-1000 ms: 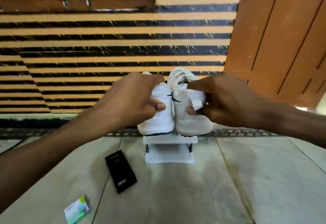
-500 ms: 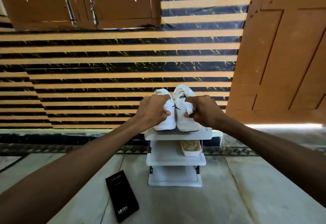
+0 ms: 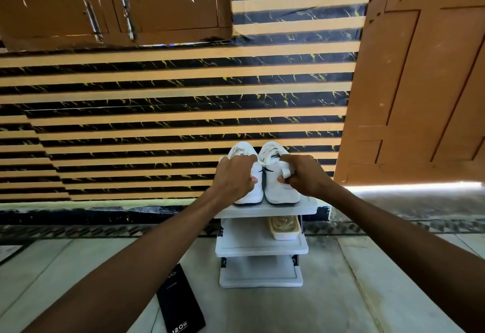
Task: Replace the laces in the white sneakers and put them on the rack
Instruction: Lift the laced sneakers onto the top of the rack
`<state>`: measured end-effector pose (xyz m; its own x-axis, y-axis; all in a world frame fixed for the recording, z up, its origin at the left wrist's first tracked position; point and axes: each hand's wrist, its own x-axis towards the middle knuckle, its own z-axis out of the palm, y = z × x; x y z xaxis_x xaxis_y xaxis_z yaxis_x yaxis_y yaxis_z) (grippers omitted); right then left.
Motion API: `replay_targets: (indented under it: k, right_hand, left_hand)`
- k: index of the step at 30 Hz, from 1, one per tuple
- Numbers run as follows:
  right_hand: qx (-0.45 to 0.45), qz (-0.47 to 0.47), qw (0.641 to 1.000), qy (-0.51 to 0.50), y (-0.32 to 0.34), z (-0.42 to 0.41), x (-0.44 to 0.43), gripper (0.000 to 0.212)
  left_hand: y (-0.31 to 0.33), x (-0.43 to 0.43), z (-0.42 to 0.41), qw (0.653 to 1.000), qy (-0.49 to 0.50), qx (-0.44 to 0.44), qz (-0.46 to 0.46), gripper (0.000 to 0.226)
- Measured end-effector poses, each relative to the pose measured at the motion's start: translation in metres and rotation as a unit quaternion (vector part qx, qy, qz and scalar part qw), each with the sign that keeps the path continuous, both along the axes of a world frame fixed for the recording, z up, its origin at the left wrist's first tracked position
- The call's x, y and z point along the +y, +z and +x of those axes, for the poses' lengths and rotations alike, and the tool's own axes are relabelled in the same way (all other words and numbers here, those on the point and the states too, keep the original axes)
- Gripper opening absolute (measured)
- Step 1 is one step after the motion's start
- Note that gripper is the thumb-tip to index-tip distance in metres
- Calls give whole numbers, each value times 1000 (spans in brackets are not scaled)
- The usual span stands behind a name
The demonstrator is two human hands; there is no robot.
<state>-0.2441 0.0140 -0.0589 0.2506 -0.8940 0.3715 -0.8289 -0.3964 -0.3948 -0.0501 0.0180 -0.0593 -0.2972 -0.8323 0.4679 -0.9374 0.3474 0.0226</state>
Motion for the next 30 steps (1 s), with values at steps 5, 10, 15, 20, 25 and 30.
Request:
replay_targets:
  k: [5, 10, 15, 20, 25, 30]
  right_hand:
    - [50, 33, 998, -5, 8, 4, 6, 47]
    - [88, -42, 995, 9, 26, 22, 26, 55]
    - [-59, -50, 989, 122, 35, 60, 52, 30]
    - [-96, 72, 974, 194, -20, 119, 72, 36]
    - [-23, 207, 947, 243, -117, 186, 96, 38]
    - [81, 250, 943, 203, -215, 237, 119, 45]
  left_hand:
    - [-3, -3, 1, 999, -8, 15, 27, 36]
    - [6, 10, 11, 988, -22, 147, 33, 34]
    - [19, 51, 48, 945, -25, 309, 106, 9]
    - [-31, 110, 113, 942, 37, 250, 219, 4]
    - [-116, 169, 190, 918, 125, 237, 294, 7]
    - [-207, 220, 244, 878, 213, 217, 371, 26]
